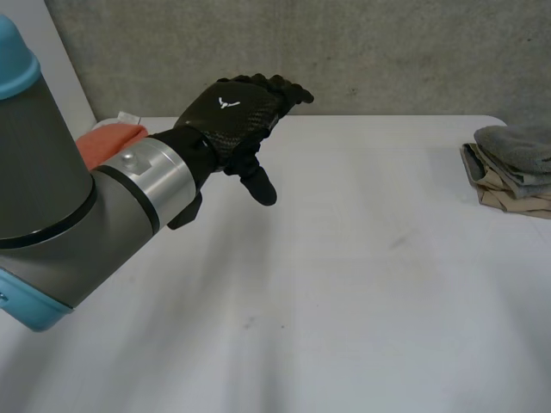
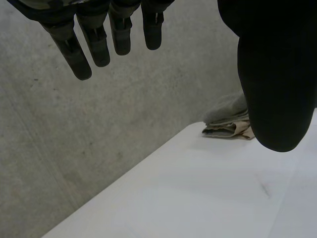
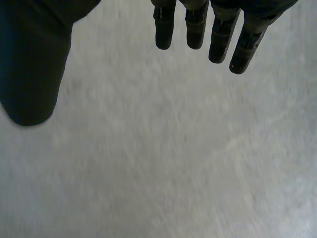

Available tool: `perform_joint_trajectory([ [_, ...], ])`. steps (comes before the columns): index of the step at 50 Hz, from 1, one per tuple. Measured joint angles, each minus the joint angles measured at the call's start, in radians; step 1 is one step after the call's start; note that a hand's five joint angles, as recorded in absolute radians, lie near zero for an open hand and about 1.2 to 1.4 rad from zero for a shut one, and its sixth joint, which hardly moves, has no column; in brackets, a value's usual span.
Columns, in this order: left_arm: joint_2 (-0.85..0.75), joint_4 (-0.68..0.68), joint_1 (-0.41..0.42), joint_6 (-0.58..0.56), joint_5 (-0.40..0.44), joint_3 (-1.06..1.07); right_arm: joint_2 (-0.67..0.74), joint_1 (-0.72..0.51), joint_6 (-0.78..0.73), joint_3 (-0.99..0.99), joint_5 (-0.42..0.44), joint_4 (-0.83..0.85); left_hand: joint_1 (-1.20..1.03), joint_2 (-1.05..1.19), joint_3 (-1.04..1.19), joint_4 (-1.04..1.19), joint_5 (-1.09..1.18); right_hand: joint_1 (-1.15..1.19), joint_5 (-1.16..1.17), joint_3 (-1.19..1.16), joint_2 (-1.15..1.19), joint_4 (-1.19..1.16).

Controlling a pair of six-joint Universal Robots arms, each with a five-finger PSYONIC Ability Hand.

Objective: Fold the laundry.

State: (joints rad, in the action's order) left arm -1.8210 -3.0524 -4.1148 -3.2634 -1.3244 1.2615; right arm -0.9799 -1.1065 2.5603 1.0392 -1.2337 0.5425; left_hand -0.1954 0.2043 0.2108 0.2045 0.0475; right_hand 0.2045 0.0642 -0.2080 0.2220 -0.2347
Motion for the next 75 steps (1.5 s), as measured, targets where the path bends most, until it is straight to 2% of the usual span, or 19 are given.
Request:
perform_joint_trajectory([
  [8, 0.024, 0.000, -0.001, 0.000, 0.014, 0.018, -0.219, -0.270, 0.194, 0.209, -0.013, -0.003, 0.000, 0.000, 0.000, 0.000, -0.002, 0.000, 0.000, 0.000, 0.000, 0.000],
  [13, 0.045, -0.002, -0.026, -0.003, 0.059, 0.055, -0.330, -0.507, 0.356, 0.404, 0.002, -0.009, 0.000, -0.002, -0.002, -0.001, -0.003, 0.000, 0.000, 0.000, 0.000, 0.000],
  [20, 0.051, -0.028, -0.148, -0.012, 0.088, 0.084, -0.348, -0.723, 0.384, 0.597, -0.004, -0.003, 0.002, -0.002, -0.002, -0.002, -0.002, 0.000, 0.000, 0.000, 0.000, 0.000],
  [21, 0.046, -0.052, -0.197, -0.015, 0.087, 0.088, -0.345, -0.761, 0.369, 0.641, -0.007, -0.002, 0.002, -0.002, -0.002, -0.002, -0.002, 0.000, 0.000, 0.000, 0.000, 0.000],
  [25, 0.018, -0.104, -0.280, -0.031, 0.083, 0.086, -0.339, -0.794, 0.337, 0.690, -0.010, -0.003, 0.001, -0.002, -0.002, -0.002, -0.002, 0.000, 0.000, 0.001, 0.000, 0.000],
  [26, -0.028, -0.159, -0.357, -0.067, 0.079, 0.077, -0.335, -0.807, 0.298, 0.728, -0.012, -0.005, 0.001, -0.002, -0.002, -0.002, -0.002, 0.000, 0.000, 0.000, 0.000, 0.000],
  [31, -0.132, -0.235, -0.467, -0.168, 0.074, 0.042, -0.331, -0.807, 0.244, 0.770, -0.014, -0.007, 0.001, -0.002, -0.002, -0.002, -0.002, 0.000, 0.000, 0.000, 0.000, 0.000],
  [33, -0.238, -0.269, -0.529, -0.265, 0.073, -0.006, -0.328, -0.802, 0.209, 0.797, -0.014, -0.008, 0.001, -0.002, -0.002, -0.002, -0.002, 0.000, 0.000, 0.000, 0.000, 0.000],
  [37, -0.381, -0.278, -0.569, -0.376, 0.073, -0.085, -0.318, -0.793, 0.189, 0.819, -0.014, -0.009, -0.045, 0.038, 0.036, 0.035, 0.027, 0.000, 0.000, 0.000, 0.000, 0.000],
  [44, -0.611, -0.269, -0.585, -0.500, 0.064, -0.224, -0.306, -0.783, 0.186, 0.839, -0.014, -0.009, -0.363, 0.330, 0.322, 0.332, 0.313, 0.000, 0.000, 0.000, 0.000, 0.000],
  [46, -0.634, -0.270, -0.585, -0.511, 0.056, -0.239, -0.305, -0.782, 0.186, 0.840, -0.014, -0.009, -0.381, 0.354, 0.347, 0.355, 0.335, 0.000, 0.000, 0.000, 0.000, 0.000],
  [47, -0.655, -0.274, -0.584, -0.522, 0.042, -0.252, -0.305, -0.781, 0.186, 0.841, -0.014, -0.008, -0.711, 0.663, 0.652, 0.647, 0.614, 0.000, 0.000, 0.000, 0.000, 0.000],
  [48, -0.665, -0.279, -0.583, -0.529, 0.030, -0.258, -0.304, -0.780, 0.186, 0.841, -0.014, -0.008, -0.883, 0.839, 0.806, 0.835, 0.790, 0.000, 0.000, 0.000, 0.000, 0.000],
  [51, -0.679, -0.312, -0.573, -0.551, -0.024, -0.269, -0.304, -0.779, 0.186, 0.841, -0.014, -0.008, -0.918, 0.972, 0.949, 0.983, 0.897, 0.000, 0.000, 0.000, 0.000, 0.000],
  [55, -0.641, -0.364, -0.535, -0.565, -0.097, -0.250, -0.306, -0.778, 0.186, 0.837, -0.017, -0.007, -0.918, 0.986, 0.973, 0.991, 0.897, 0.000, 0.000, 0.000, 0.000, 0.000],
  [60, -0.527, -0.387, -0.464, -0.524, -0.130, -0.173, -0.312, -0.778, 0.185, 0.833, -0.031, -0.007, -0.918, 0.986, 0.975, 0.993, 0.897, 0.000, 0.000, 0.000, 0.000, 0.000],
  [63, -0.445, -0.388, -0.418, -0.458, -0.135, -0.118, -0.318, -0.777, 0.186, 0.828, -0.045, -0.007, -0.918, 0.986, 0.975, 0.993, 0.922, 0.000, 0.000, 0.000, 0.000, 0.000],
  [68, -0.208, -0.355, -0.228, -0.146, -0.122, 0.070, -0.336, -0.763, 0.187, 0.805, -0.097, -0.007, -0.918, 0.986, 0.975, 0.993, 0.933, 0.000, 0.000, 0.000, 0.000, 0.000],
  [75, -0.125, -0.271, 0.009, 0.169, -0.055, 0.197, -0.345, -0.733, 0.190, 0.784, -0.125, -0.007, -0.914, 0.941, 0.934, 0.945, 0.917, 0.000, 0.000, 0.000, 0.000, 0.000],
])
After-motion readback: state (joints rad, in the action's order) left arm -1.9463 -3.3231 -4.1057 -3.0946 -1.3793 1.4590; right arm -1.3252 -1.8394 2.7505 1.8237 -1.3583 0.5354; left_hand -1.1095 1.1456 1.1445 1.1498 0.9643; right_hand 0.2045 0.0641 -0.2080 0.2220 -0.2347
